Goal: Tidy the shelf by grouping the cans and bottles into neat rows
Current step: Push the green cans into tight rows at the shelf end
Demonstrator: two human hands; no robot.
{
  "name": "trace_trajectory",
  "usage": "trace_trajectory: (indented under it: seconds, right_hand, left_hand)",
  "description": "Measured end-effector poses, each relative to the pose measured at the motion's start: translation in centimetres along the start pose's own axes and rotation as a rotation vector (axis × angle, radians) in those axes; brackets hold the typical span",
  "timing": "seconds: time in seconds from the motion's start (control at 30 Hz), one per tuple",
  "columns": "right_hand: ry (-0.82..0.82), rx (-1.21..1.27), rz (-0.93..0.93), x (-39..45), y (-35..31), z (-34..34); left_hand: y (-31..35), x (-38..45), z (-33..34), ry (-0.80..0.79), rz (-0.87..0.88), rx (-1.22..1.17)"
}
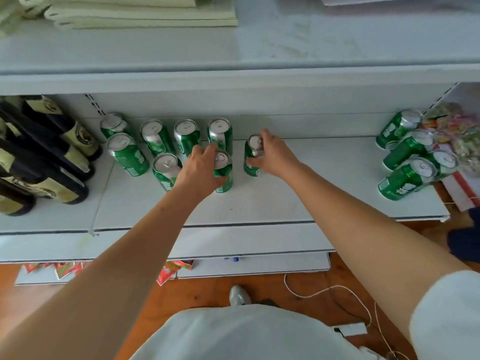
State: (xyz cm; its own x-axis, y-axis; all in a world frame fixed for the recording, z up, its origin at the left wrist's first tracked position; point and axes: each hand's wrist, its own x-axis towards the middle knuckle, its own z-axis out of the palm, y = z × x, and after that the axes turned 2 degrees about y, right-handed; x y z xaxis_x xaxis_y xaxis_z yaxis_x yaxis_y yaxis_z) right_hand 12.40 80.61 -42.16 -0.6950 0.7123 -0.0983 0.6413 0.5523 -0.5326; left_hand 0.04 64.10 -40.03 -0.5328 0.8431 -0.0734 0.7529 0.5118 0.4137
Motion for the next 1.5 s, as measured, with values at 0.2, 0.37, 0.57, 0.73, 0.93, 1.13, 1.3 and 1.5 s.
trace_trajectory:
  seconds: [0.2,0.37,0.57,0.73,0.93,1.13,1.3,1.5]
  right_hand:
    - [0.317,-0.028,-0.001,-7.6,2.2,-2.4]
    - [0.658,-0.086,0.152,-16.6,9.0,-9.1]
    - [0.615,-0.194,0.419,-20.0,19.0,-17.5]
    - [0.435,-0.074,0.442,-17.7,26.5,-20.0]
    - [0.263,0.034,0.295,-13.8,31.4,-19.7]
    - [0.299,-0.001,0.164,-13.9,31.9,-18.8]
    - [0.251,0.034,-0.024,-10.3,27.2,-16.0]
    - [0.179,0.091,-0.192,-0.1,18.0,-11.9]
  left_hand:
    - [6.1,-1.7,-1.0,0.435,0.278,-0.165]
    - [14.0,-2.6,2.8,0.248,0.425,-0.425]
    - [22.2,-3.1,8.7,-0.004,0.447,-0.461]
    - [28.2,-1.1,13.1,-0.103,0.403,-0.367]
    - [34.5,2.9,18.4,-0.214,0.239,-0.41]
    - [32.3,2.9,19.2,-0.091,0.155,-0.471]
    - [25.8,1.6,16.1,0.158,-0.048,-0.494]
    - [19.4,0.5,12.1,0.339,-0.233,-0.438]
